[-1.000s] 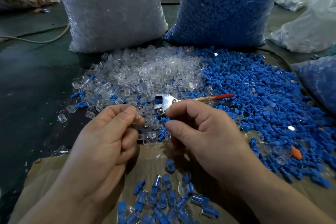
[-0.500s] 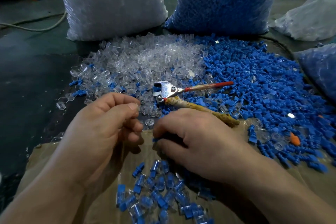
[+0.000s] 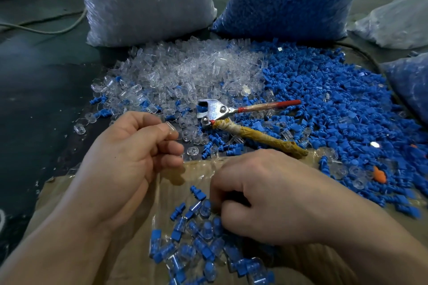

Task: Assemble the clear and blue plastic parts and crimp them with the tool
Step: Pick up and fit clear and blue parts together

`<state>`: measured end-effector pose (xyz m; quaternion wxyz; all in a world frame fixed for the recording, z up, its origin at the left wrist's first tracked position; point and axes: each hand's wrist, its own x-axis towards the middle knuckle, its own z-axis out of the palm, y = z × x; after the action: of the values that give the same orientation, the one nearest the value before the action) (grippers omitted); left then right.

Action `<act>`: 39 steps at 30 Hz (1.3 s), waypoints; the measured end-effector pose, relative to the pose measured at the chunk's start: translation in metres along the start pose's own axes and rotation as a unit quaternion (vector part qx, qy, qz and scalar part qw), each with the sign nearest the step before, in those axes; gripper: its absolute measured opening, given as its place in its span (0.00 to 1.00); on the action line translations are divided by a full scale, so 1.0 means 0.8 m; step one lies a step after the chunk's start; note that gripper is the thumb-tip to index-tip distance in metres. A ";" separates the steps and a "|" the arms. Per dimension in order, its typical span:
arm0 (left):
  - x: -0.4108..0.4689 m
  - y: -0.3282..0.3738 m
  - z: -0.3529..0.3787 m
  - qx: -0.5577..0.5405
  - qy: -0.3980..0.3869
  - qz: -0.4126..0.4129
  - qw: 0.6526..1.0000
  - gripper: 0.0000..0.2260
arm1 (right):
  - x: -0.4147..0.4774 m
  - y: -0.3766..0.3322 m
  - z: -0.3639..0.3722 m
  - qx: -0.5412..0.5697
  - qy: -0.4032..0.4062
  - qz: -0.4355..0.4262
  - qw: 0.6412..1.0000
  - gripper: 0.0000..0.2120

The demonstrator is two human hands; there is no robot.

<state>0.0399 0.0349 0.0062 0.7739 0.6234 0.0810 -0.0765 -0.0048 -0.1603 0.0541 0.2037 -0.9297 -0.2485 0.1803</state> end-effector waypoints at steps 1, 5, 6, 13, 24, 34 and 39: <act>0.000 0.002 -0.002 -0.024 -0.013 -0.007 1.000 0.07 | 0.000 0.000 0.001 -0.002 0.004 -0.004 1.000 0.08; 0.002 0.008 -0.006 -0.088 -0.058 -0.045 0.993 0.09 | 0.005 0.000 0.007 -0.022 0.107 -0.002 0.994 0.11; 0.002 0.008 -0.007 -0.091 -0.062 -0.049 0.993 0.10 | 0.009 -0.001 0.009 -0.025 0.117 0.002 0.993 0.12; -0.010 0.003 0.007 0.089 0.007 -0.039 0.995 0.15 | 0.025 -0.003 0.021 -0.040 0.098 0.011 0.994 0.12; -0.028 0.034 -0.020 0.566 -0.187 0.021 0.803 0.19 | 0.021 0.000 0.021 -0.063 0.088 -0.027 0.994 0.13; -0.027 0.033 -0.013 0.639 -0.276 0.087 0.713 0.18 | 0.021 -0.003 0.026 -0.095 0.076 -0.030 0.992 0.17; -0.029 0.023 -0.008 0.633 -0.265 0.133 0.715 0.18 | 0.019 -0.003 0.022 -0.092 0.052 -0.025 0.994 0.18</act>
<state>0.0211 0.0454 0.0278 0.1906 0.9263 -0.2782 -0.1681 -0.0014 -0.1450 0.0368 0.1340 -0.9461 -0.2763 0.1030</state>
